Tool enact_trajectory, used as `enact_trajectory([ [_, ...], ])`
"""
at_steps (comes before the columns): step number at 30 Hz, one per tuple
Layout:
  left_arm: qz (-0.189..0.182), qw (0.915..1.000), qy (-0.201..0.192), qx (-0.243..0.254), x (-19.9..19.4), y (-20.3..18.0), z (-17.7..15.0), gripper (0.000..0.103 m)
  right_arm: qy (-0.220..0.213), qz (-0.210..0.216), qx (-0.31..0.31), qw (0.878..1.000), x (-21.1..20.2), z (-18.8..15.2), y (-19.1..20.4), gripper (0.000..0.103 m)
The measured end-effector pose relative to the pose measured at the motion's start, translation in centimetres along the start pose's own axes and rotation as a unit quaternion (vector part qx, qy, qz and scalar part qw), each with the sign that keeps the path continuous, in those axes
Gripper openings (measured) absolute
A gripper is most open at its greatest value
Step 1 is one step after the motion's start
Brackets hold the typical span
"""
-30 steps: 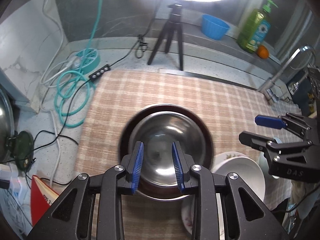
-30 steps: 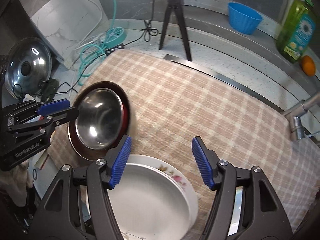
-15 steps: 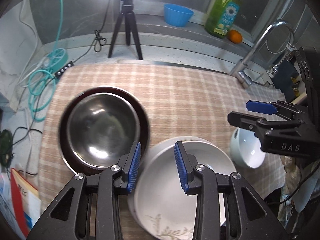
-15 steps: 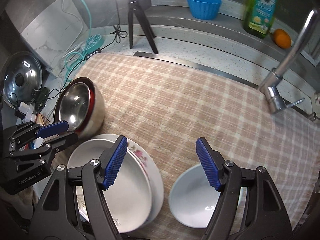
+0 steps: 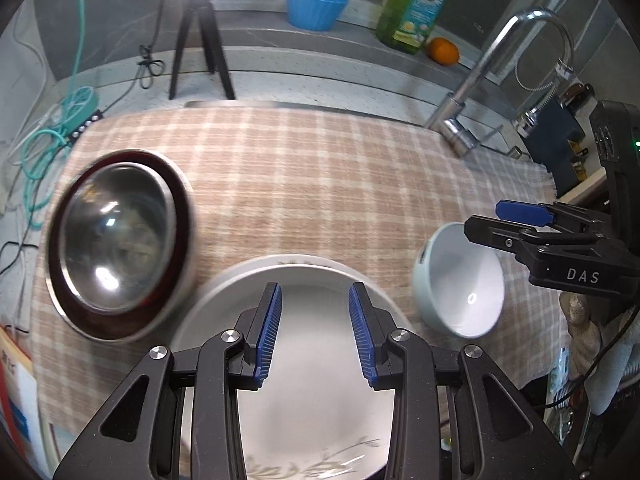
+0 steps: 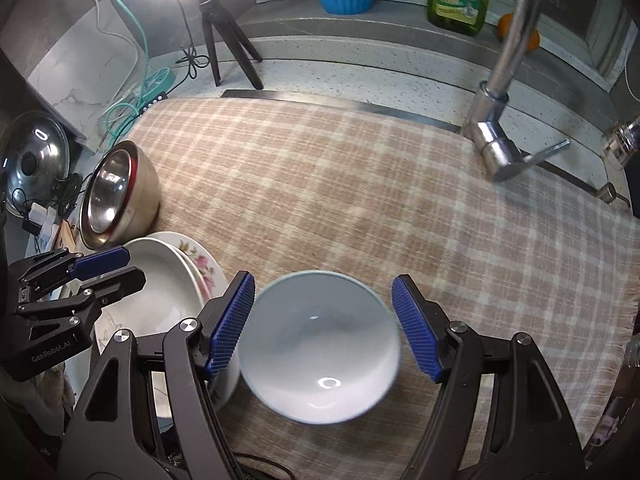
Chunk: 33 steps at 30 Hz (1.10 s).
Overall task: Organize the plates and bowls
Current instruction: 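Move both tools toward the white bowl on the cloth, then grasp the white bowl rim with the left tool while the right tool grasps it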
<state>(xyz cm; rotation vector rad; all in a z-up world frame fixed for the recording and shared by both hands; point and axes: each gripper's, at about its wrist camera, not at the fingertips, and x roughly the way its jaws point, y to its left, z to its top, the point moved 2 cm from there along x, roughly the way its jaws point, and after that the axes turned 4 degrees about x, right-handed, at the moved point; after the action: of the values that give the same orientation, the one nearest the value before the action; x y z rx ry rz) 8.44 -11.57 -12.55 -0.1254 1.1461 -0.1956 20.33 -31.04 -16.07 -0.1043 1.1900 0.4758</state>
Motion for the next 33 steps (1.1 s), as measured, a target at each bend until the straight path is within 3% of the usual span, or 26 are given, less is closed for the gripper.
enact_trajectory([
  [10,-0.034,0.9989,0.01,0.03,1.4,-4.8,0.7,0.033,0.009,0.016,0.04,0.999,-0.5,-2.2,-4.6,0.072],
  [18,-0.047,0.9972,0.033,0.049,3.1,-7.0,0.4,0.031,0.032,0.032,0.035,0.998,0.1,-4.1,-5.3,0.043],
  [22,-0.047,0.9968,0.043,0.048,3.8,-7.4,0.2,0.022,0.039,0.037,0.028,0.998,0.4,-4.6,-5.2,0.035],
  [33,-0.042,0.9963,0.061,0.045,5.2,-8.0,0.3,0.015,0.063,0.065,0.041,0.995,1.9,-5.2,-5.8,0.02],
])
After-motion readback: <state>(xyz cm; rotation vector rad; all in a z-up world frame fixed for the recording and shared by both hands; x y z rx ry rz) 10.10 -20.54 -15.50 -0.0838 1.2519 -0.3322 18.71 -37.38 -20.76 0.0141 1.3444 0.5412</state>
